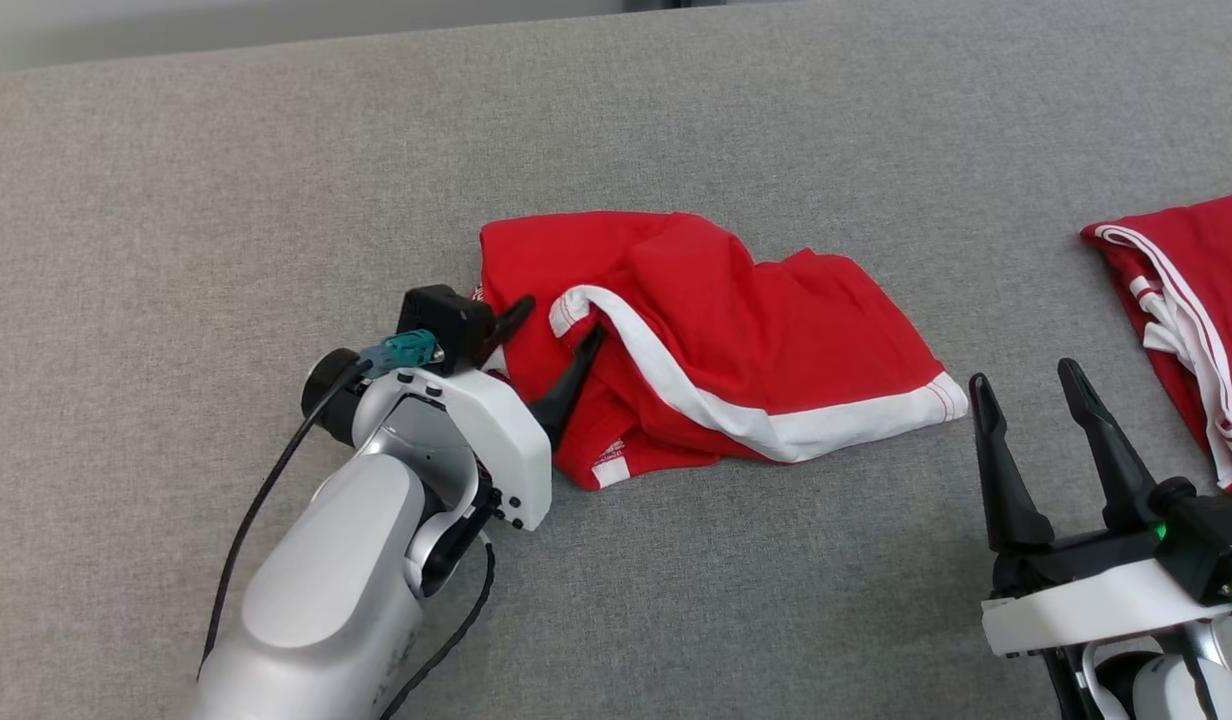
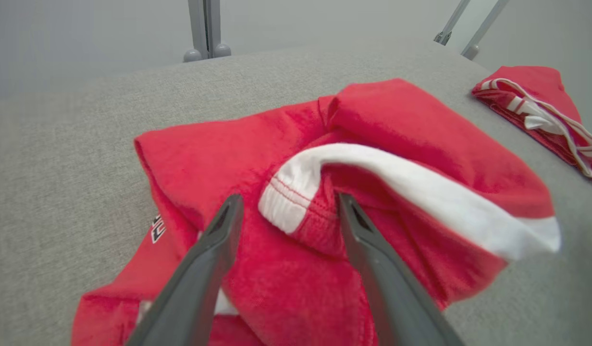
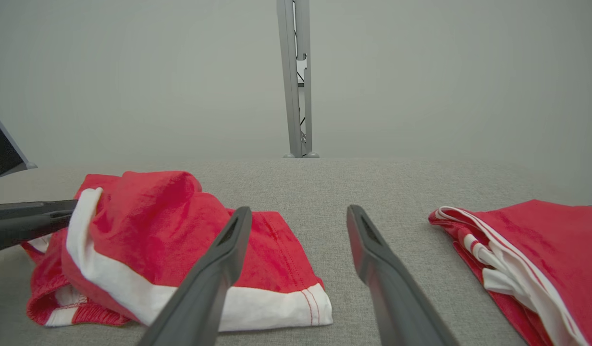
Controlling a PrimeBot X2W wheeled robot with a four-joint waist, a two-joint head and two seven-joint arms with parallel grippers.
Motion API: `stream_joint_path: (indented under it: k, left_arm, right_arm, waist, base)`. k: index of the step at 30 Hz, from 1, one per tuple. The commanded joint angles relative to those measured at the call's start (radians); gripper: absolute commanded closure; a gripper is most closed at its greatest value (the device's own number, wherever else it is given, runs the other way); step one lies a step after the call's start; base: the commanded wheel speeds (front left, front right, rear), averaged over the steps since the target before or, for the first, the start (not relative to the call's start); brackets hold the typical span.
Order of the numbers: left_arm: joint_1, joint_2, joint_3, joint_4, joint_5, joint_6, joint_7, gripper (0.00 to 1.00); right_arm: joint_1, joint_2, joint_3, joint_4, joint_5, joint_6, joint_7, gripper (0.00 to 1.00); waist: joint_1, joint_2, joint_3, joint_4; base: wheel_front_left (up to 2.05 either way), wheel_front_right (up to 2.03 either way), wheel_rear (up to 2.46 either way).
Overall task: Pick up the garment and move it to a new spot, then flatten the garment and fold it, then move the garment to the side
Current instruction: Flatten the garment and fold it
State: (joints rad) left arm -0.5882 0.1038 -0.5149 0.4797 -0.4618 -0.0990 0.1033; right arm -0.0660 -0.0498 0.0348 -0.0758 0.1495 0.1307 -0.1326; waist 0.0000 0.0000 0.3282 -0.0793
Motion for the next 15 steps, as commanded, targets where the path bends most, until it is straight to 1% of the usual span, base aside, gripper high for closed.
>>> stream_joint_path:
  k: [1,4,5,6,7,8,11,15]
  left_arm:
    - [-0.02,0.001,-0.005,0.005,-0.007,-0.006,0.002,0.0]
    - [-0.024,0.003,-0.018,0.01,-0.006,-0.011,0.002,0.0]
    - [-0.024,0.003,-0.023,0.011,-0.005,-0.013,-0.001,0.05]
    - [-0.025,0.004,-0.027,0.011,-0.004,-0.014,-0.004,0.22]
    - [-0.032,0.009,-0.032,0.009,0.005,-0.013,-0.016,0.71]
    - [-0.033,0.01,-0.033,0.01,0.006,-0.013,-0.02,1.0]
    - [-0.038,0.014,-0.036,0.002,0.015,-0.005,-0.037,1.0]
    - [-0.035,0.017,-0.046,-0.018,0.027,0.004,-0.048,1.0]
  right_arm:
    - [-0.01,-0.003,-0.003,0.005,0.006,0.0,-0.006,0.0]
    - [-0.013,-0.003,-0.002,0.011,0.01,0.0,-0.007,0.0]
    - [-0.014,-0.003,-0.003,0.013,0.008,0.0,-0.007,0.0]
    - [-0.015,-0.003,-0.004,0.014,0.01,0.0,-0.008,0.0]
    - [-0.016,-0.003,-0.007,0.019,0.014,0.0,-0.008,0.0]
    - [-0.016,-0.003,-0.01,0.024,0.017,0.0,-0.009,0.0]
    - [-0.022,-0.004,-0.025,0.053,0.016,0.0,-0.01,0.0]
    - [-0.046,-0.032,-0.034,0.138,0.016,0.0,-0.013,0.0]
  waist:
    - [0.0,0.0,0.001,0.0]
    - [0.0,0.0,0.002,-0.002]
    - [0.0,0.0,0.003,-0.002]
    - [0.0,0.0,0.004,-0.003]
    - [0.0,0.0,0.005,-0.004]
    - [0.0,0.0,0.005,-0.005]
    - [0.0,0.0,0.005,-0.005]
    - [0.0,0.0,0.011,0.005]
  base:
    - [0.0,0.0,0.0]
    - [0.0,0.0,0.0]
    - [0.0,0.0,0.0]
    - [0.0,0.0,0.0]
    - [0.0,0.0,0.0]
    - [0.0,0.0,0.0]
    - [0.0,0.0,0.0]
    - [0.0,0.0,0.0]
